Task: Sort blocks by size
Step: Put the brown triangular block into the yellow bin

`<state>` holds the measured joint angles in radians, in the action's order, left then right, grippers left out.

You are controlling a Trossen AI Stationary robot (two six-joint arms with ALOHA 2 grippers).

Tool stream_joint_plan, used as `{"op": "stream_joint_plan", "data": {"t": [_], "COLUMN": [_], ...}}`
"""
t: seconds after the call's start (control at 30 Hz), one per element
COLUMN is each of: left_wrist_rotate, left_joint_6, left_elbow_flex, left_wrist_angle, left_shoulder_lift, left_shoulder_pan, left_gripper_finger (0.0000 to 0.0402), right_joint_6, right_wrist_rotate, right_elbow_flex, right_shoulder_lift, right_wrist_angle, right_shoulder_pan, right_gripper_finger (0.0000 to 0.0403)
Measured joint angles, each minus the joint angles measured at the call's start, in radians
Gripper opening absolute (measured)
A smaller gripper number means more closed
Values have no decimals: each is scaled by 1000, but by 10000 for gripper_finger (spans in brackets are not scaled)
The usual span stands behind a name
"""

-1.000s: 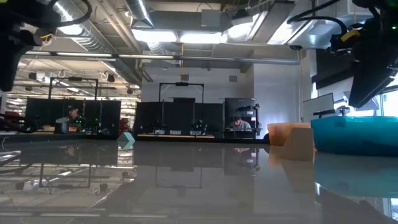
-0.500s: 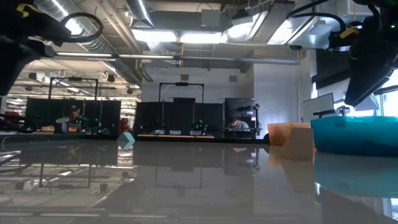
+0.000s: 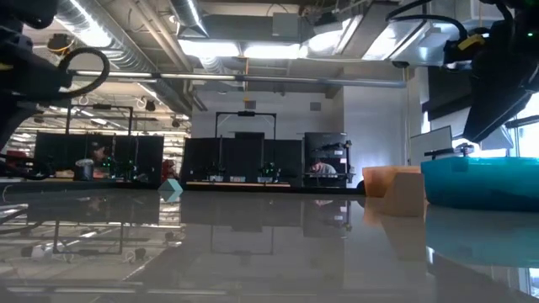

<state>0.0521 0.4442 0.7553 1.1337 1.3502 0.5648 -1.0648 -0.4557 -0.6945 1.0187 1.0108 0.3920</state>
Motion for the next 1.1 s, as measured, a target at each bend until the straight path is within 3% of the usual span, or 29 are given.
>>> {"op": "stream_joint_plan", "data": {"t": [0.7,0.8,1.1], "left_wrist_rotate": [-26,-26,-27], "left_joint_6": [-21,-34,-31], "left_elbow_flex": [-132,-132,-132], "left_wrist_angle": [-118,-136,-132], "left_shoulder_lift": [0,0,0], "left_shoulder_pan": [0,0,0], "left_gripper_finger": [184,160,42], "right_joint_6": [26,32,53], "right_wrist_rotate": [-19,-25,-26], "right_elbow_flex": [0,0,0], "right_shoulder_lift": [0,0,0], "right_wrist_angle": [-23,-22,-22], "right_shoulder_pan": [0,0,0], "right_gripper_finger": [296,296,296]}}
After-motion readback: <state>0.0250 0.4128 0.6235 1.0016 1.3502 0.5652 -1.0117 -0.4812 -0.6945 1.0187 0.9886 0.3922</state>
